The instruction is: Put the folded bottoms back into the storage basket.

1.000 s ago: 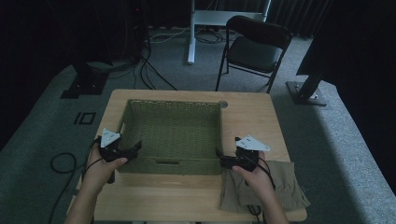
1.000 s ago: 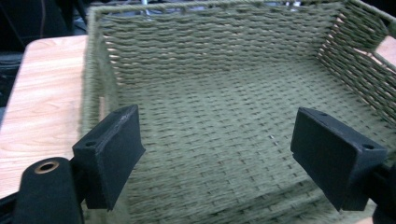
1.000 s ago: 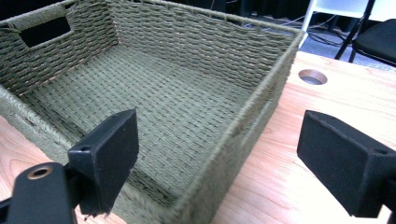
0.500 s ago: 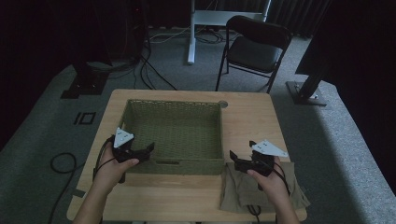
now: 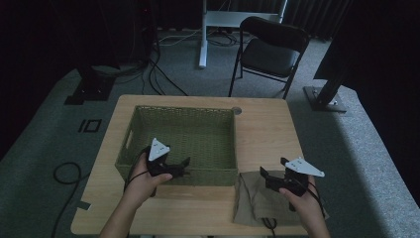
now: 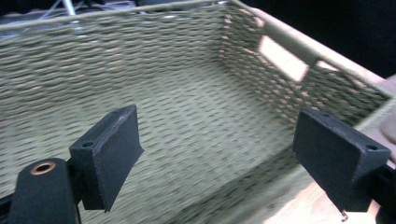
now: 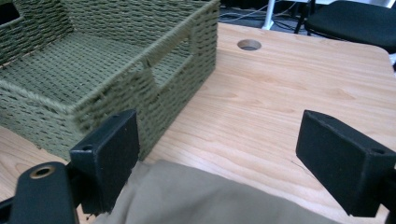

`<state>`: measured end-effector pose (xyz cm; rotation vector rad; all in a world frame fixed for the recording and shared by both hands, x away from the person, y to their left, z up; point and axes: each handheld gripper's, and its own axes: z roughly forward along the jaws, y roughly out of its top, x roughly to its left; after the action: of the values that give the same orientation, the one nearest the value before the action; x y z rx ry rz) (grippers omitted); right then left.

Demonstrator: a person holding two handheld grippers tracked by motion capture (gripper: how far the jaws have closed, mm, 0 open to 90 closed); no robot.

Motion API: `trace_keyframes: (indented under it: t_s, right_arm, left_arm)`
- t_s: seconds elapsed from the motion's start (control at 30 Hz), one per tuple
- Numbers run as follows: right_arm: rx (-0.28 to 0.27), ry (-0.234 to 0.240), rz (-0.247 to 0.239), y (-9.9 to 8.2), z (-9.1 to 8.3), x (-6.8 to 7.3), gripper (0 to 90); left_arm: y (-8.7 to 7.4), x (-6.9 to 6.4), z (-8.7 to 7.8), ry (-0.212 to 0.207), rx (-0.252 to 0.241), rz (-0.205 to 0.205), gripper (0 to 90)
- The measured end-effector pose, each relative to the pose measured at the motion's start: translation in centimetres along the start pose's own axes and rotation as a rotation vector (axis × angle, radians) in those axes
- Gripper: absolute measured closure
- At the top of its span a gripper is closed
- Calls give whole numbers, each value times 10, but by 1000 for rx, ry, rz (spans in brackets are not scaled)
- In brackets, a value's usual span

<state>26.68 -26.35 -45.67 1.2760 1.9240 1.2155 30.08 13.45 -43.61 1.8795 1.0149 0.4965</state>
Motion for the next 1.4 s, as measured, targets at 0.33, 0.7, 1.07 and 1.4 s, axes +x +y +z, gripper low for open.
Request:
trace_keyframes:
  t_s: [0.33,0.7,1.07,1.4]
  right_arm:
    - [10,-41,25,-20,-18,-21,130]
    - [33,-65,54,-44,-33,-37,130]
    - [41,-98,85,-61,-47,-53,130]
    - [46,-103,103,-73,-53,-59,130]
  left_arm:
    - [8,-36,8,-99,-22,47,160]
    - [14,-73,21,-187,-41,80,160]
    - [10,-109,28,-251,-45,126,160]
    - [-4,-148,35,-327,-42,149,160]
